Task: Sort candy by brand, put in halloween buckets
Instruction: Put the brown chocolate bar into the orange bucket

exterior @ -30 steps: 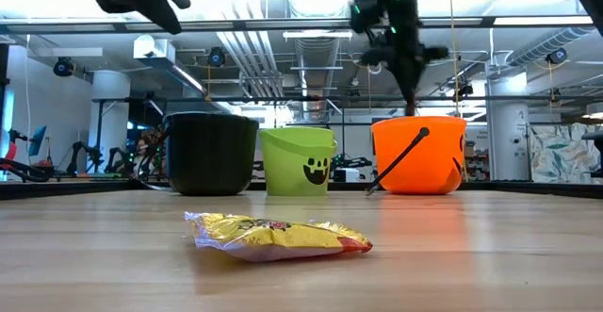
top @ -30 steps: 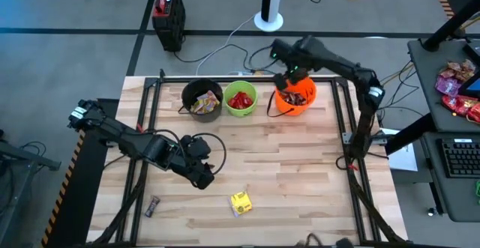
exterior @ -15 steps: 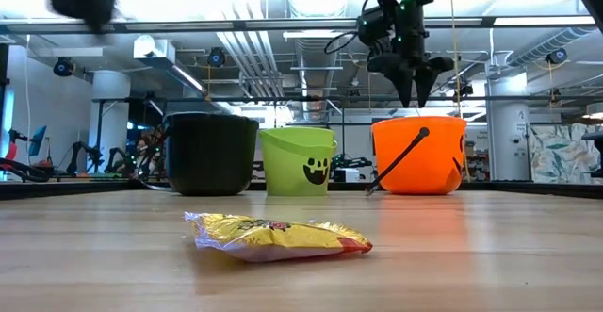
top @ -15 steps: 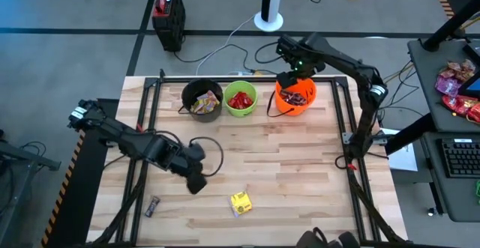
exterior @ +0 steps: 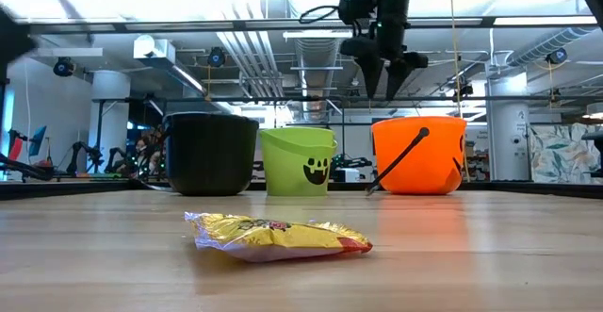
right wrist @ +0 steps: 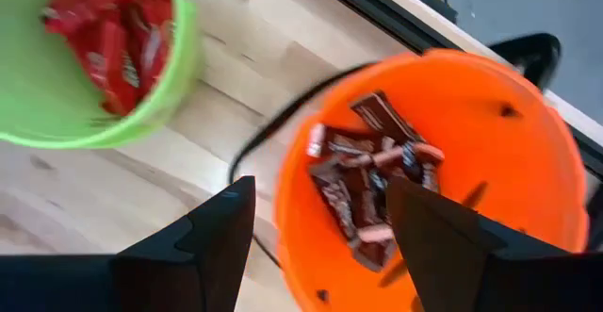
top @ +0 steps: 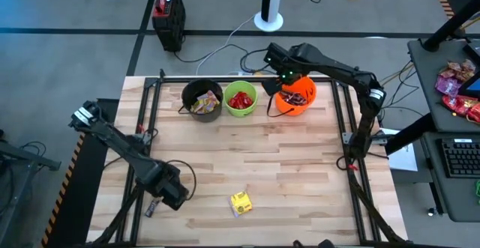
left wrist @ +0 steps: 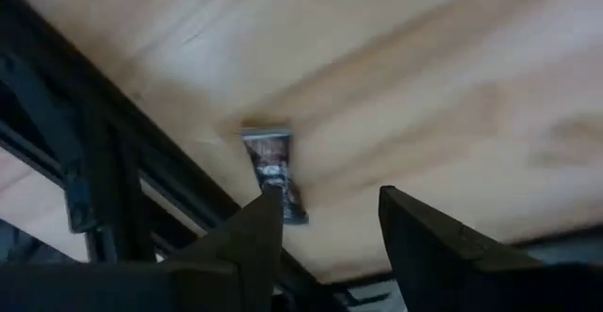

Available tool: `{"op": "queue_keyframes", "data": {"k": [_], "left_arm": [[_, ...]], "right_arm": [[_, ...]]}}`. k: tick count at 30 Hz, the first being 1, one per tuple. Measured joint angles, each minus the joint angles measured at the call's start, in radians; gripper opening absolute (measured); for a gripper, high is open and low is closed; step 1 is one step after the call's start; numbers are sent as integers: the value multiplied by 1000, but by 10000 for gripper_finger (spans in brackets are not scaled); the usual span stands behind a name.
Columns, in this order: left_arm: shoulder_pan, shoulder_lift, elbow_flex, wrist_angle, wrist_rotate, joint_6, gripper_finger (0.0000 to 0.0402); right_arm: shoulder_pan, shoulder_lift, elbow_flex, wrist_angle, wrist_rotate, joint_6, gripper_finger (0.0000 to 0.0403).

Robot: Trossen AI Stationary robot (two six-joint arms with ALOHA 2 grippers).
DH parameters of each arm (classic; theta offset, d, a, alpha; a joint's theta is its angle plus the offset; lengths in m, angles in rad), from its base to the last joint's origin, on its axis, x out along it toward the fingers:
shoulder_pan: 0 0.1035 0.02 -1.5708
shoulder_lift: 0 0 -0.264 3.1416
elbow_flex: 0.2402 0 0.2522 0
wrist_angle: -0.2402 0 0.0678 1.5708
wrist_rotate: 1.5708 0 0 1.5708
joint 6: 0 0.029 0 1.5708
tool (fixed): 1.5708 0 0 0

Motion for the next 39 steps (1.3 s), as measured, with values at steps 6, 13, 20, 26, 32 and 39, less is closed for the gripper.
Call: {"op": "queue_keyframes", "data": {"k": [6,13,20,26,32,39], "left_arm": [[-41,28,-109,68,42,-61,155],[-77,36,-178,155,39,-97,155],[-143,45,-247,282,11,-165,155],[-156,64,-276,348,-13,-149,152],[-159,75,-275,349,-30,-142,108],[-160,79,-253,325,-55,-118,70]], "right_arm": [[33,0,0,9,0,15,235],[50,0,0,8,-8,27,238],[56,0,0,8,-8,32,238],[56,0,0,10,-8,32,238],[61,0,0,12,-8,33,238],[65,0,0,15,-8,33,238]]}}
